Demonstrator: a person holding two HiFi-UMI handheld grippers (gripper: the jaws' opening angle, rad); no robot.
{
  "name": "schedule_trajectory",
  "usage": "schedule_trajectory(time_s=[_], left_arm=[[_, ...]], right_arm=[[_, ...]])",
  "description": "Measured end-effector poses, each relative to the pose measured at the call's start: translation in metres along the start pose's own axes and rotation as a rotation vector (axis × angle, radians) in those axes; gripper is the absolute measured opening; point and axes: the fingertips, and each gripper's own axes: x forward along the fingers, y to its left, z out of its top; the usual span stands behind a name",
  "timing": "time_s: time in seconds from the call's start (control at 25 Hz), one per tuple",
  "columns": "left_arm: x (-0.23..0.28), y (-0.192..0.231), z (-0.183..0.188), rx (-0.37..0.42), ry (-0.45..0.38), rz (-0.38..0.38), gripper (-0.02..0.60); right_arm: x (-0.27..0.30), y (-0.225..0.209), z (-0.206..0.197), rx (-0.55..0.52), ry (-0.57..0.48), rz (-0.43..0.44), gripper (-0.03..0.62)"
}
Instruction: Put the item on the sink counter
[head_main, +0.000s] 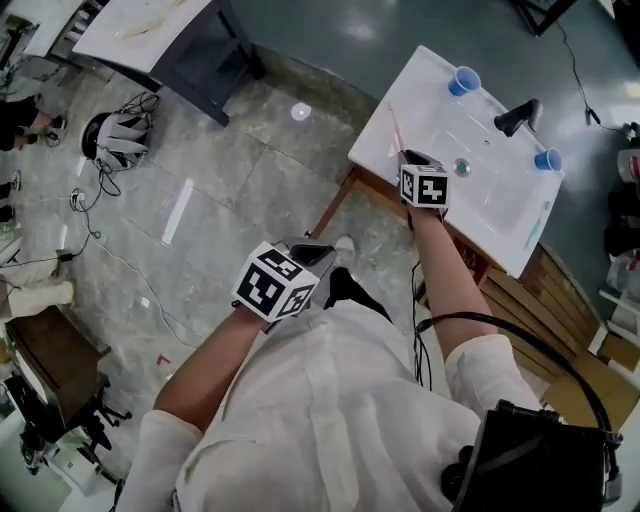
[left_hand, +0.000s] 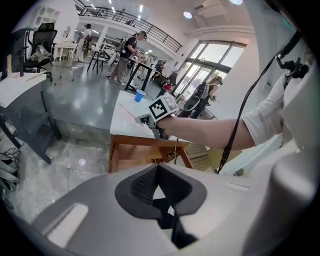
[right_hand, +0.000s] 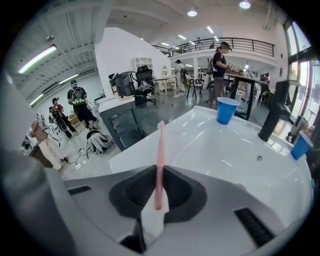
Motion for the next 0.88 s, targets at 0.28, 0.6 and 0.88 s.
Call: schedule_trajectory(time_s=[0.28, 0.6, 0.88], left_arm=[[0.0, -0.02, -0.01, 0.086, 0.024, -0.063, 0.006], [0.003, -0.052, -0.054, 0.208, 0.098, -0.124, 0.006], [-0.005, -0.07, -0.113, 0.254, 0.133, -0.171, 0.006]], right_arm=[[-0.059, 0.002, -0.021, 0.083, -0.065, -0.02, 0.043], [-0.138, 0.022, -0.079, 0.183, -0.137, -0.081, 0.043], [-0.186, 0.072, -0.159, 0.279, -0.155, -0.122, 0.043]])
